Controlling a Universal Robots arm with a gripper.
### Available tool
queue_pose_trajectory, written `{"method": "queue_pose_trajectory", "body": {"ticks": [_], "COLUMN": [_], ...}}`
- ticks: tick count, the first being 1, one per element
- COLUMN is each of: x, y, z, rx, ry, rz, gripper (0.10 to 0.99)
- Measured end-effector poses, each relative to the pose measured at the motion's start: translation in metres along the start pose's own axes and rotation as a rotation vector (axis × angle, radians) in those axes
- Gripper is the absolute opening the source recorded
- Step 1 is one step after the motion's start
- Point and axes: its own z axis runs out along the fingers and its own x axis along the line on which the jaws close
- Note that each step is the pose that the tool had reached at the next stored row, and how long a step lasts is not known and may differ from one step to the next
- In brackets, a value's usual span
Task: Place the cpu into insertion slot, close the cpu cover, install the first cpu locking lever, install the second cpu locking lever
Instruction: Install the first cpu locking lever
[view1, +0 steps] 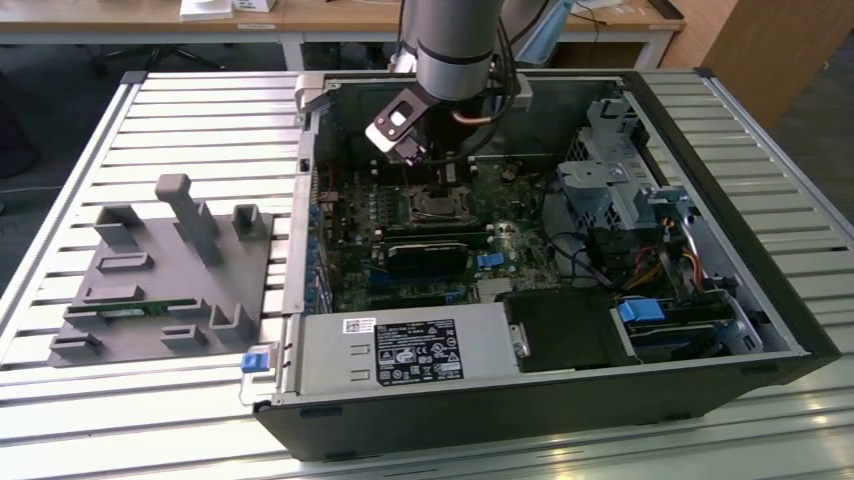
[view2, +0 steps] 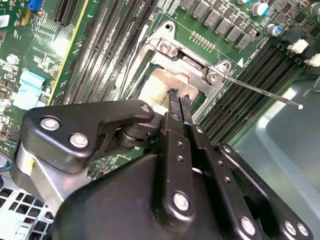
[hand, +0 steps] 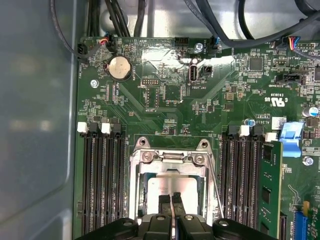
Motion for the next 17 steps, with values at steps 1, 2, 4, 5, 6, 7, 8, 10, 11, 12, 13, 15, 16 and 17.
{"method": "queue_pose_trajectory", "body": {"ticks": [1, 2, 4, 5, 6, 7, 8, 10, 11, 12, 13, 15, 16, 17], "x": [0.0, 0.0, 0.0001, 0.0001, 0.0001, 0.0, 0.0, 0.0001, 0.0001, 0.0, 0.0, 0.0001, 0.0002, 0.0002], "y": [0.0, 0.0, 0.0, 0.0, 0.0, 0.0, 0.0, 0.0, 0.0, 0.0, -0.0001, 0.0, 0.0, 0.0], "z": [-0.0004, -0.0009, -0.0013, -0.0013, -0.0013, -0.0014, -0.0015, -0.0015, -0.0016, -0.002, -0.0025, -0.004, -0.0047, -0.0056], "rx": [0.0, 0.0, 0.0, 0.0, 0.0, 0.0, 0.0, 0.0, 0.0, 0.0, 0.0, 0.0, 0.0, 0.0], "ry": [-0.0001, -0.0002, 0.0001, 0.0002, 0.0003, 0.0001, -0.0001, 0.0, -0.0001, -0.0004, -0.0004, -0.0001, -0.0001, -0.0001], "rz": [0.0, 0.0, 0.0, 0.0, 0.0, 0.0, 0.0, 0.0, 0.0, 0.0, 0.0, 0.0, 0.0, 0.0], "gripper": [0.153, 0.153, 0.153, 0.153, 0.153, 0.153, 0.153, 0.153, 0.153, 0.153, 0.153, 0.153, 0.153, 0.153]}}
